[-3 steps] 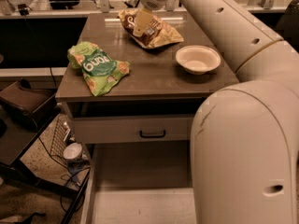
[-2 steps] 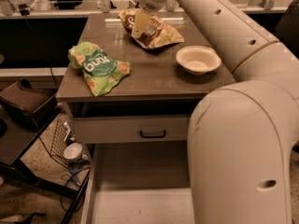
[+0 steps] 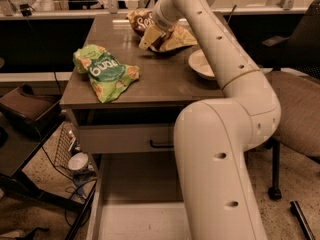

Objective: Place brown chip bag into middle drawer

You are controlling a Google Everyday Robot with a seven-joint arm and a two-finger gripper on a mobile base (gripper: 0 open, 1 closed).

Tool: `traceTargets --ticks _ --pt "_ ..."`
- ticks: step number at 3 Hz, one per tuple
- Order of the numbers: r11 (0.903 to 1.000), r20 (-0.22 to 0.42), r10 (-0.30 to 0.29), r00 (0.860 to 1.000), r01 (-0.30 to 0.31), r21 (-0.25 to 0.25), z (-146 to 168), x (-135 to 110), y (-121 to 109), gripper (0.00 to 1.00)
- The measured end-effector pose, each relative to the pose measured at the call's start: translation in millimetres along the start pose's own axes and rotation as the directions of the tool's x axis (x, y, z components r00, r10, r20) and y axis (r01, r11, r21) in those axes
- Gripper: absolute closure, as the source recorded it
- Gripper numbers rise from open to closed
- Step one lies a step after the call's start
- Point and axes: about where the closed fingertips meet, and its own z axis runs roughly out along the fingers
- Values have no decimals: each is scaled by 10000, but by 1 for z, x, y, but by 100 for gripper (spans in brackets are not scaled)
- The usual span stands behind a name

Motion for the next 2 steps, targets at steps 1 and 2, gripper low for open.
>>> traceTargets --ticks 1,2 --pt "9933 228 1123 9934 -1115 -317 35 28 6 18" --pt "9921 265 1222 9922 -1213 -316 37 28 3 41"
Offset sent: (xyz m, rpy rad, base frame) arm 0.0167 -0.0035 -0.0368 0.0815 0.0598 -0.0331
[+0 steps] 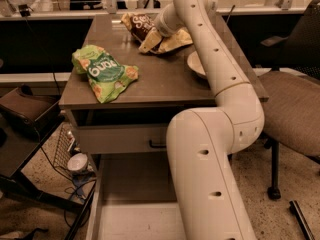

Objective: Place brown chip bag into middle drawer

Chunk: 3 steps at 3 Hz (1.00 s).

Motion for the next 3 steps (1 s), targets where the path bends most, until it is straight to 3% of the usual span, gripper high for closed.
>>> traceTargets --ticks 2,3 --pt "10000 1 -1 10000 1 4 -3 -3 -1 88" --pt "10000 1 -1 10000 1 2 -4 -4 -2 100"
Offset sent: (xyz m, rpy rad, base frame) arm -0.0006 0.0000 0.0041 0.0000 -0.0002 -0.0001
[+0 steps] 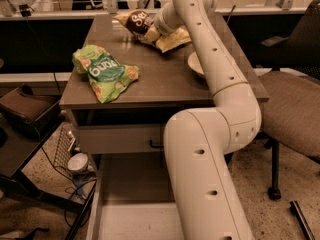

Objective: Place brown chip bag into middle drawer

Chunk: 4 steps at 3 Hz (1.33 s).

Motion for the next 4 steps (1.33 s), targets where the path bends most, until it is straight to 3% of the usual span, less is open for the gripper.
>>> traceTargets --ticks 1,2,3,4 --pt "10000 1 -2 10000 2 1 -1 -2 0 100" --pt "9974 -48 -631 9980 632 349 -24 -29 -9 100" --pt "9875 -114 -1212 9926 1217 1000 -92 -71 -25 100" --pt "9824 33 -1172 9931 1154 1467 -164 -83 -30 100"
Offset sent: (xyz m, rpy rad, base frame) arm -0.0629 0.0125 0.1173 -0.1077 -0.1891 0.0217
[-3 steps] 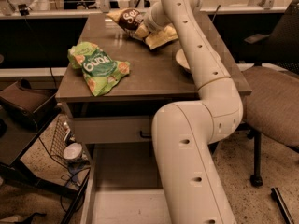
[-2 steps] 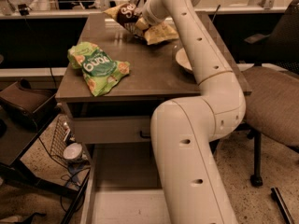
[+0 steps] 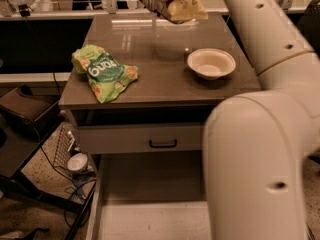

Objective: Place brown chip bag into middle drawer

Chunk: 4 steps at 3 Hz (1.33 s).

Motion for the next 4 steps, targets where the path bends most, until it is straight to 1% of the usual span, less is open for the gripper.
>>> traceTargets --ticks 1,2,3,4 --pt "9829 784 769 9940 -887 1613 -108 -15 -36 100" --pt "9353 2232 1403 9646 -2031 2899 -221 -60 -43 100" --pt "8985 4339 1979 8790 -3396 2783 -328 -147 6 100" --pt "8708 4512 2730 8496 -4176 2595 -380 -150 58 100"
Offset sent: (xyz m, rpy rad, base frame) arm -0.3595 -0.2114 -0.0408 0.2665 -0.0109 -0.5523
